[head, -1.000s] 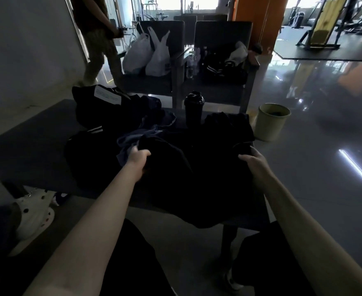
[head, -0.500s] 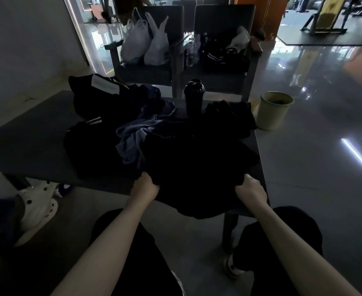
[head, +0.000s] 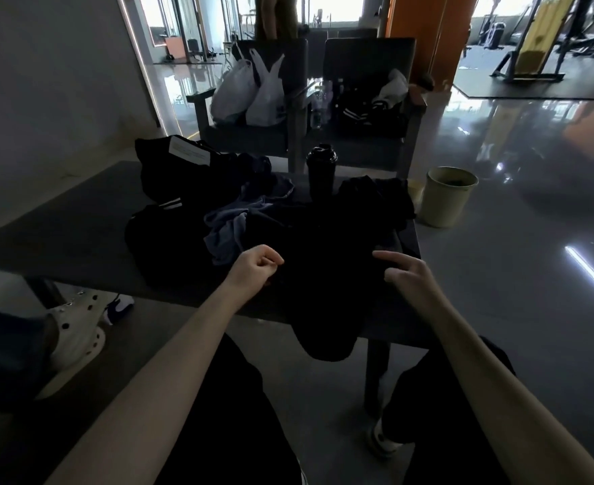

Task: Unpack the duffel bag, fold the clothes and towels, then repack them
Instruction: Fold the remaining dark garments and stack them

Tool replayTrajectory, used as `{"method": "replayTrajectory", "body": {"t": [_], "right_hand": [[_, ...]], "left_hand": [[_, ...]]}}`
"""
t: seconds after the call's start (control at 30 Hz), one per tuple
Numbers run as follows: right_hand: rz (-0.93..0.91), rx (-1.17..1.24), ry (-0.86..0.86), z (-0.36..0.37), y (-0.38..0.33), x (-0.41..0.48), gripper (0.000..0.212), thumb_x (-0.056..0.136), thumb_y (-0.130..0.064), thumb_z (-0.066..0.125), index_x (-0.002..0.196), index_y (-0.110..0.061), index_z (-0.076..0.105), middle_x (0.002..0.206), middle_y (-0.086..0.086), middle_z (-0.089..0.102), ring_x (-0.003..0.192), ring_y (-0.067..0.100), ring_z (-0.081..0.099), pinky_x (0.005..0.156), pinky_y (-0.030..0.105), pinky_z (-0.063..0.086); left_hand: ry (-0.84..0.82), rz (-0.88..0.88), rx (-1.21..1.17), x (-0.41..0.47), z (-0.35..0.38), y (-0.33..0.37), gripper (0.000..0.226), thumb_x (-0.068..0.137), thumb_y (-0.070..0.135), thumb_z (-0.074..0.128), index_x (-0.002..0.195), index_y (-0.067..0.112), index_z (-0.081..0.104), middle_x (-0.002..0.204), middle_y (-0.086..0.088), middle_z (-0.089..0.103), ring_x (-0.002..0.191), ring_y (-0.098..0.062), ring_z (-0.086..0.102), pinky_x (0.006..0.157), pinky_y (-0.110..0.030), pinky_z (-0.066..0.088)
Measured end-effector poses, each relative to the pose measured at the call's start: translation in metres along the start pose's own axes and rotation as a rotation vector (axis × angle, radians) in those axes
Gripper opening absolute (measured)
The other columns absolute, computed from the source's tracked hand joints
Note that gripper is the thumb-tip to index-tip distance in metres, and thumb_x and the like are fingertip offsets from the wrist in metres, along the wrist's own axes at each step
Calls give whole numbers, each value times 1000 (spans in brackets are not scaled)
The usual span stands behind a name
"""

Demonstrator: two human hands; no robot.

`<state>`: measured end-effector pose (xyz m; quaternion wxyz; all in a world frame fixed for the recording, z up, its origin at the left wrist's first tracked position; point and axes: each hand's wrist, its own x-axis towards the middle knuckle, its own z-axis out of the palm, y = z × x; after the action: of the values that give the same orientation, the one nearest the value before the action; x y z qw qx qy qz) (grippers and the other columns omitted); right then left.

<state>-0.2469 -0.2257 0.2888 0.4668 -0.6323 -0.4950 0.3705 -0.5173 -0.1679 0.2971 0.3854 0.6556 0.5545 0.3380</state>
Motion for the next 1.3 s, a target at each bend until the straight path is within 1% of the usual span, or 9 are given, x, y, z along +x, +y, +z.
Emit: {"method": "replayTrajectory", "body": {"t": [0.1, 0.2, 0.3, 0.43, 0.53, 0.67, 0.9, 1.07, 1.3], "right_hand": [[-69, -127, -94, -9, -8, -5, 62, 78, 15, 50, 128, -21, 54, 95, 8, 65, 69, 21, 57, 59, 27, 46], [-202, -354, -12, -15, -11, -10, 60, 76, 14, 53, 129, -14, 54, 106, 7, 65, 83, 15, 63, 66, 20, 51], [-311, -512, 199, -20, -12, -13, 44, 77, 9, 54, 114, -11, 66, 101, 5, 69, 85, 13, 62, 66, 12, 42], [-408, -604, 344, -30, -7, -10, 20, 83, -4, 62, 99, -9, 72, 101, 7, 60, 99, 27, 56, 82, 28, 41], [-456, -601, 326, -39, -5, -7, 13, 87, -13, 63, 89, -5, 73, 106, 9, 62, 102, 26, 54, 86, 38, 46], [-209, -422, 150, -48, -20, -16, 41, 95, -24, 52, 56, -13, 50, 57, 3, 52, 56, 18, 48, 56, 31, 37], [354, -650, -100, -74, -13, -11, 19, 85, -14, 53, 70, -3, 57, 70, 10, 58, 60, 21, 55, 53, 25, 41], [311, -528, 69, -77, -3, 0, 23, 90, -22, 52, 82, -5, 65, 81, 13, 64, 71, 26, 61, 61, 27, 45], [63, -282, 341, -69, 0, 29, 37, 96, -31, 47, 69, -6, 54, 64, 5, 51, 58, 20, 48, 52, 30, 33]], "left_hand": [[-122, -14, 70, -6, -8, 8, 47, 84, -12, 43, 87, 24, 72, 78, -4, 66, 59, -14, 54, 54, -17, 44], [-120, 110, 190, -10, -11, 12, 55, 78, -18, 46, 104, 24, 71, 102, 6, 64, 87, -14, 63, 73, -19, 51], [5, 238, 235, -11, -9, 18, 38, 78, -11, 63, 106, 13, 71, 95, 12, 58, 90, -8, 60, 78, -10, 46], [165, 323, 257, -8, -9, 23, 9, 81, 9, 72, 89, 6, 70, 95, 2, 57, 89, -12, 56, 83, -19, 45], [83, 282, 213, -5, -13, 28, 6, 90, 15, 63, 85, 12, 60, 90, 2, 59, 83, -12, 57, 79, -25, 45], [-114, 104, 284, -3, -24, 35, 12, 96, 22, 53, 85, 17, 55, 79, -3, 59, 69, -15, 57, 65, -31, 45], [-488, -244, 696, -7, -34, 27, 21, 98, 28, 49, 95, 10, 57, 84, -2, 57, 79, -19, 57, 65, -30, 49], [-110, -245, 294, 8, -36, 14, 23, 99, 27, 48, 102, 7, 56, 86, -7, 57, 77, -22, 57, 60, -29, 44], [322, -207, -96, 42, -49, 4, 27, 99, 26, 45, 107, 4, 57, 84, -12, 56, 74, -25, 54, 66, -32, 41]]}}
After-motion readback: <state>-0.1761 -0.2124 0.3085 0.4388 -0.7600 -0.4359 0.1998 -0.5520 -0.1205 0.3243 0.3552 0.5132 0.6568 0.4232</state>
